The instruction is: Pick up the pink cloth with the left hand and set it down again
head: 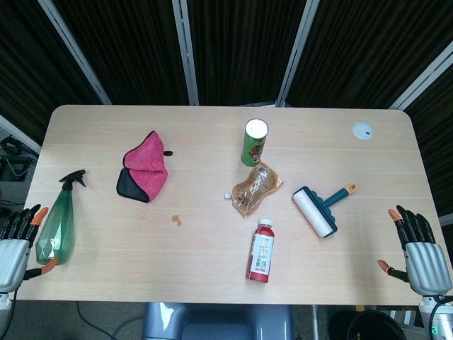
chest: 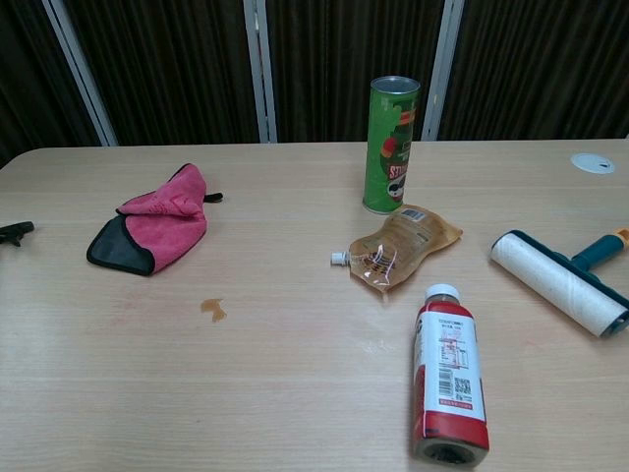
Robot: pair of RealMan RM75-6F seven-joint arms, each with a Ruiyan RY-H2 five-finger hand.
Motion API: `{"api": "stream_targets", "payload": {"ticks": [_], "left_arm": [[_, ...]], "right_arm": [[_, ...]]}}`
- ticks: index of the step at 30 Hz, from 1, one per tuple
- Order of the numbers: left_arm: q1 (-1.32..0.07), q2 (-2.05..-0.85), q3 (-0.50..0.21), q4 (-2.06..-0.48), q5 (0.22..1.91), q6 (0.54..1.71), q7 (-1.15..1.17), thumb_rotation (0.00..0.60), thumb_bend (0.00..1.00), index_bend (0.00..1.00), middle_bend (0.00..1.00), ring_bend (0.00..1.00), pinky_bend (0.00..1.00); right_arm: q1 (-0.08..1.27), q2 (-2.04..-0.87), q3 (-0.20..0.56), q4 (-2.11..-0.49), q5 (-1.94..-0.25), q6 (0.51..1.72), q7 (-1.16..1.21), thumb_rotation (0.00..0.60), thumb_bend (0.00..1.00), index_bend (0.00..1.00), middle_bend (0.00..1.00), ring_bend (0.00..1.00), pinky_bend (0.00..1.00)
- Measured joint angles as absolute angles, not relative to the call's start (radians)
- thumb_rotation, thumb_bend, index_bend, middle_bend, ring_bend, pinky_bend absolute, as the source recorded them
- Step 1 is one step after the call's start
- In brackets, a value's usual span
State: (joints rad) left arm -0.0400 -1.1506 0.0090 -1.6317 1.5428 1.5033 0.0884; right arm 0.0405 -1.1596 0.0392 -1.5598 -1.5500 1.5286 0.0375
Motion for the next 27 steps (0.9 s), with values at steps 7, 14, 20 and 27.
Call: {"api": "stream_targets", "payload": {"ticks": [7,14,20,27], "left_arm": [[-0.039,-1.148,0.011,-1.635,1.541,1.5,0.088,0.6,0.0,0.0,0.0,0.0,0.0],[-0.046,-1.146,0.011,-1.641,1.524,1.478,0.095,0.6,0.0,0.0,0.0,0.0,0.0],[-0.051,-1.147,0.005,-1.648,1.503,1.462,0.103,0.6,0.0,0.0,0.0,0.0,0.0],[-0.055,-1.144,-0.002,-1.661,1.486,1.453,0.112,0.6,0.0,0.0,0.0,0.0,0.0]], "right_arm": [[0.04,-1.151,0.037,-1.568,-1.547,1.522,0.036,0.6,0.0,0.02,0.0,0.0,0.0],[0.042,-1.148,0.036,-1.572,-1.539,1.51,0.031,0.6,0.0,0.02,0.0,0.0,0.0],[0.046,-1.147,0.036,-1.568,-1.532,1.495,0.034,0.6,0.0,0.02,0.0,0.0,0.0],[0.042,-1.137,0.033,-1.574,-1.534,1.498,0.04,0.6,0.0,0.02,0.0,0.0,0.0]]}}
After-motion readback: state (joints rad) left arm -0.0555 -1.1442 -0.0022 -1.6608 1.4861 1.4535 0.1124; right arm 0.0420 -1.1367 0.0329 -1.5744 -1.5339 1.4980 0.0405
